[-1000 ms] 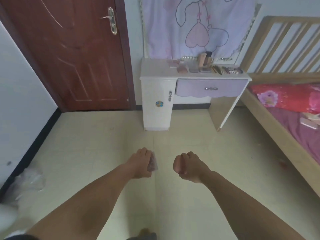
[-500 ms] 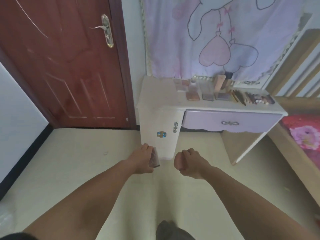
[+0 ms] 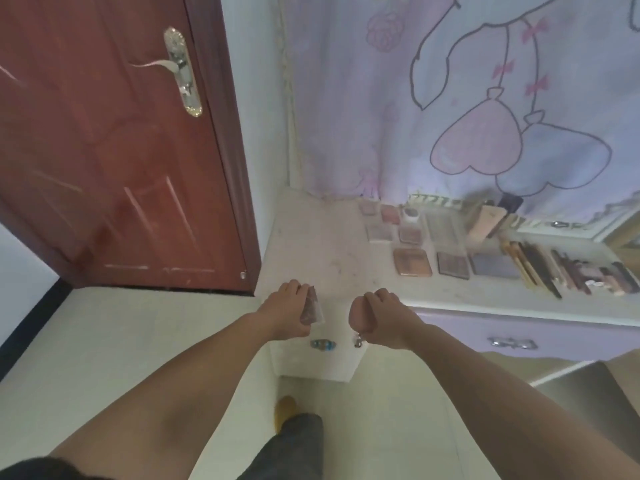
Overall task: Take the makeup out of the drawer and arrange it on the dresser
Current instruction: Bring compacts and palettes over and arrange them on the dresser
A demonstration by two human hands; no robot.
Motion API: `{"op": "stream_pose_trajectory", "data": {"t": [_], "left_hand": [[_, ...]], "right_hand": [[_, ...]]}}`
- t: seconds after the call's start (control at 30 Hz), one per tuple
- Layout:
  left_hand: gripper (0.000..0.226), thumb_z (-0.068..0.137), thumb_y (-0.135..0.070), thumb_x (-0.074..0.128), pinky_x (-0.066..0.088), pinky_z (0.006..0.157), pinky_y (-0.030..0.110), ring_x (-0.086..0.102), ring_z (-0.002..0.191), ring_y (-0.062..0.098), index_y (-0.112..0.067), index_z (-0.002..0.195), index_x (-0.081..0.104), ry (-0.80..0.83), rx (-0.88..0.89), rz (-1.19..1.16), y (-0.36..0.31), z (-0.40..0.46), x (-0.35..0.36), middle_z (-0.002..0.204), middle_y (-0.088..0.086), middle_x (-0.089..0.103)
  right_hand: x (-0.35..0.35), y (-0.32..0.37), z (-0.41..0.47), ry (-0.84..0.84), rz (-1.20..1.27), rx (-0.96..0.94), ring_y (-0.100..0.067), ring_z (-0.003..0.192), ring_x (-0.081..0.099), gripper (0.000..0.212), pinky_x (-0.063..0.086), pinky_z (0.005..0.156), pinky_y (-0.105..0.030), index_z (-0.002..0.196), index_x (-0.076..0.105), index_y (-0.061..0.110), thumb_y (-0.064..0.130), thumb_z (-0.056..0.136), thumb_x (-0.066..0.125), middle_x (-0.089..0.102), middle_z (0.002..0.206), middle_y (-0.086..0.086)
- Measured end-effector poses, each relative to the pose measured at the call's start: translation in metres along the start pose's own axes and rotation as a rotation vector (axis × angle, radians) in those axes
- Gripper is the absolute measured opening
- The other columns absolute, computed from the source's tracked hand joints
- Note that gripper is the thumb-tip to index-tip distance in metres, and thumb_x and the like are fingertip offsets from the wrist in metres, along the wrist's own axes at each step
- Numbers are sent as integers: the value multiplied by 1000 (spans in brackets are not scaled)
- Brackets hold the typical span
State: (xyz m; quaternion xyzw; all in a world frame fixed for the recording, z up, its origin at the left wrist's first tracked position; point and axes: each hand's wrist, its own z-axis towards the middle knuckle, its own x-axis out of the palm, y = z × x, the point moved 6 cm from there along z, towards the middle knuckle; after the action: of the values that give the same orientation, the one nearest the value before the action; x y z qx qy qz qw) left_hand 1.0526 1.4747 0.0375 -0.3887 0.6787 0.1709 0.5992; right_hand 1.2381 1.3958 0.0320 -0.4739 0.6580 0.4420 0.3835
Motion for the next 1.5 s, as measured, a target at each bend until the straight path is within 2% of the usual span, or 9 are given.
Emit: {"op": "stream_pose_trajectory", "data": {"t": [0.4,0.57,0.83,0.97,1.13,1.23,1.33,1.43,1.5], "left_hand": [[86,79,-37,61,39,97,36,36,119,30,-6,145,17,152,167,60,40,171,-28,135,14,33],[85,81,-39,60,37,96,36,37,118,30,-6,146,16,175,208,106,38,197,-15,134,14,35],[92,83,-45,58,23,109,37,24,132,28,-12,150,2,186,240,63,46,201,0,145,10,23],[94,84,-47,59,23,111,34,20,135,27,-12,150,2,215,131,-129,59,196,-1,149,9,18],[68,89,-23,56,28,106,30,29,133,27,-3,144,22,162,-244,-450,80,182,-5,144,13,27],[18,89,-9,47,40,89,33,49,102,22,-17,103,54,131,-357,-731,81,173,-12,113,11,50],[18,88,-9,41,36,69,30,45,78,17,-11,92,59,208,-373,-928,74,162,-13,87,9,53],[20,92,-8,39,37,70,29,44,76,19,-12,93,58,222,-433,-1081,71,155,-16,84,10,51],[24,97,-12,37,45,74,28,54,81,19,-12,101,61,181,-496,-1222,74,153,-27,91,7,61]], "right_hand": [[-49,-32,152,93,-62,94,-27,124,34,73,45,88,-41,137,28,15,35,78,66,31,136,-7],[-41,-43,174,126,-53,86,-27,125,33,72,47,87,-41,138,26,15,34,80,64,30,137,-7],[-38,-42,182,172,-70,52,-27,138,23,94,41,101,-41,150,4,15,45,83,62,15,152,-5],[-47,-14,196,68,-125,-36,-25,145,11,90,16,116,-37,150,8,12,48,85,59,8,158,-8],[-32,42,209,40,-135,-212,-22,144,16,55,21,113,-40,137,37,14,40,91,53,15,157,-8],[-17,53,209,67,-140,-249,-26,141,21,49,22,113,-41,128,39,10,30,87,57,25,150,-11],[-18,54,205,9,-141,-213,-29,126,37,39,34,98,-40,121,42,11,29,88,52,40,132,-11],[-19,54,198,-42,-84,-180,-29,116,44,35,40,89,-37,117,45,14,34,89,48,46,124,-8],[-33,50,192,-120,63,-141,-21,109,48,32,41,80,-24,114,47,22,41,88,47,50,121,0]]}}
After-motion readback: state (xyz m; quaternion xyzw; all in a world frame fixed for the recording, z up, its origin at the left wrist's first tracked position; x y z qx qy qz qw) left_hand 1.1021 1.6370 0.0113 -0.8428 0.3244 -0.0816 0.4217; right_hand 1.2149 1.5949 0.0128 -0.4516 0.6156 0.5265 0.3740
